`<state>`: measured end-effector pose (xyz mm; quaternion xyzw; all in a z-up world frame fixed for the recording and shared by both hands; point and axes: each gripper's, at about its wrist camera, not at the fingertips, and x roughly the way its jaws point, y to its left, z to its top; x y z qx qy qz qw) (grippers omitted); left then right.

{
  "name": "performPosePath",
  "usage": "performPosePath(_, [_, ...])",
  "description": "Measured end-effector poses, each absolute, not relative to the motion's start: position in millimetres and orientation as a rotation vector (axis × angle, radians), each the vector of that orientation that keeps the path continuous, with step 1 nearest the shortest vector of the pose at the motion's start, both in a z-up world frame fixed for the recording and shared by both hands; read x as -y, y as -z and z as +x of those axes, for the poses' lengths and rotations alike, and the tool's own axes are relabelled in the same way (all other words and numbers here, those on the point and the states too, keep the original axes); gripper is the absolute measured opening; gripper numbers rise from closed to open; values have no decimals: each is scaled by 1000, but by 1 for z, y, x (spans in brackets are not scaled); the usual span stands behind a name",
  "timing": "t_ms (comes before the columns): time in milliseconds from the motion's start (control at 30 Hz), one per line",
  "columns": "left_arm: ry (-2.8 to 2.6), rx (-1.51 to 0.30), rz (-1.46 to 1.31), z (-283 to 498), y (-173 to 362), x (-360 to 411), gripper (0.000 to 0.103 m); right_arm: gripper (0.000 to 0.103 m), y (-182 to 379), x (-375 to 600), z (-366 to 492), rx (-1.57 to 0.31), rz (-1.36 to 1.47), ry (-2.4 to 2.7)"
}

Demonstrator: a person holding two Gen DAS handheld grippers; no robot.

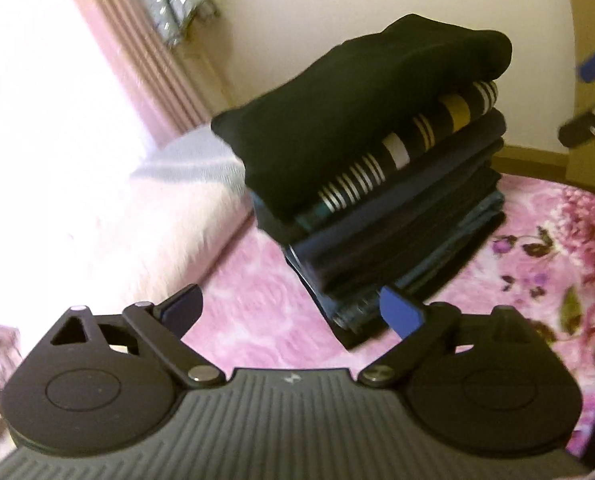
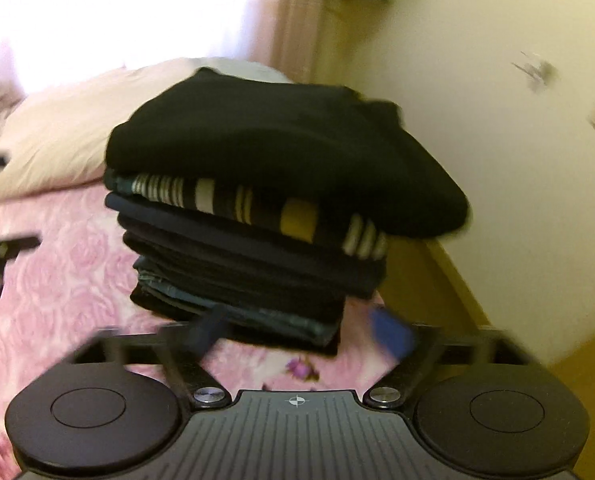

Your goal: Fold clothes

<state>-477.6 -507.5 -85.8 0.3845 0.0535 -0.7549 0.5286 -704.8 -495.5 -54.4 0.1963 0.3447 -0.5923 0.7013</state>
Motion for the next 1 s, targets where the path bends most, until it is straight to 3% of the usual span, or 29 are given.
performPosePath(400, [1800,-432,756,-473,71,452,101,102,44,422,-698,-696,562,1363])
performPosePath(1000, [1615,-599,685,-517,51,401,101,102,29,395,-755,-678,520,1300])
